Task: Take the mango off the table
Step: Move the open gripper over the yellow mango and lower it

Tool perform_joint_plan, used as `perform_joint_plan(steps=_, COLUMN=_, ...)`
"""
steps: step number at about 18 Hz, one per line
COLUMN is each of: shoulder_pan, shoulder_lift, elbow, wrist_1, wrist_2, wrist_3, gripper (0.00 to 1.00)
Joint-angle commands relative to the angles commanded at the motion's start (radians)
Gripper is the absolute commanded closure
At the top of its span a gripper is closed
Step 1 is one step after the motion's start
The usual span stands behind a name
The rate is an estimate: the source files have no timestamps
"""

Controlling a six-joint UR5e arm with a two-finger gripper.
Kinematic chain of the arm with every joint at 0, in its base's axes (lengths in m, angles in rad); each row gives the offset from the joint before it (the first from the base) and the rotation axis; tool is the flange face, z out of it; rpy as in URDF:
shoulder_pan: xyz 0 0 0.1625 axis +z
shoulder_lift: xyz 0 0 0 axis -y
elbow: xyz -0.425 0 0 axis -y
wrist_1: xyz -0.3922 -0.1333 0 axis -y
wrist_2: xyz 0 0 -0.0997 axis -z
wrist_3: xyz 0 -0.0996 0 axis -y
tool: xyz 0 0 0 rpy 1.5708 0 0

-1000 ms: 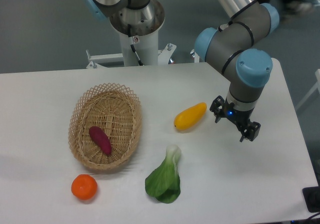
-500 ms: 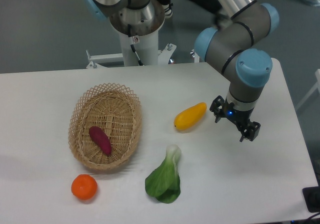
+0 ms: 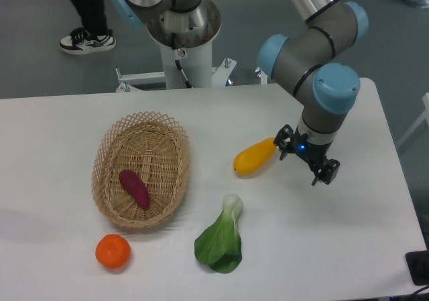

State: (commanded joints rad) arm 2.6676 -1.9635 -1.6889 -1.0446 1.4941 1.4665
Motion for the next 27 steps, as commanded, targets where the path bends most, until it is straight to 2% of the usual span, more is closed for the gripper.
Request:
perform_joint_plan(steps=4, shoulder_pan=-0.003, shoulder_lift=0.015, elbow=-0.044, wrist_1=0.000, wrist_2=-0.002, wrist_3=-0.002, gripper=0.00)
perform_joint_plan(steps=7, shoulder_pan=-0.009, shoulder_lift=0.023, elbow=-0.101, wrist_1=0.000, wrist_2=-0.005, wrist_3=-0.008, gripper=0.00)
perform_joint_plan(steps=14, shoulder_pan=-0.014, shoulder_lift=0.075, elbow=-0.198, wrist_1=-0.002, wrist_2=0.000, wrist_3=-0.009, gripper=0.00)
perform_joint_plan(steps=18, shoulder_pan=-0.043, shoulder_lift=0.077, elbow=-0.207, wrist_1=0.003, wrist_2=0.003, wrist_3=-0.028, gripper=0.00)
perform_joint_plan(steps=21, shoulder_pan=-0.055, shoulder_lift=0.069, elbow=-0.210, wrist_1=0.005, wrist_2=0.005, wrist_3=-0.103, gripper=0.00)
perform_joint_plan(steps=25, shoulder_pan=-0.086, shoulder_lift=0.040, elbow=-0.215, wrist_1=0.080, wrist_2=0.025, wrist_3=-0.170, gripper=0.00)
perform_joint_plan(steps=27, shoulder_pan=-0.090, shoulder_lift=0.035, elbow=-0.219, wrist_1=0.089, wrist_2=0.029, wrist_3=-0.184, gripper=0.00)
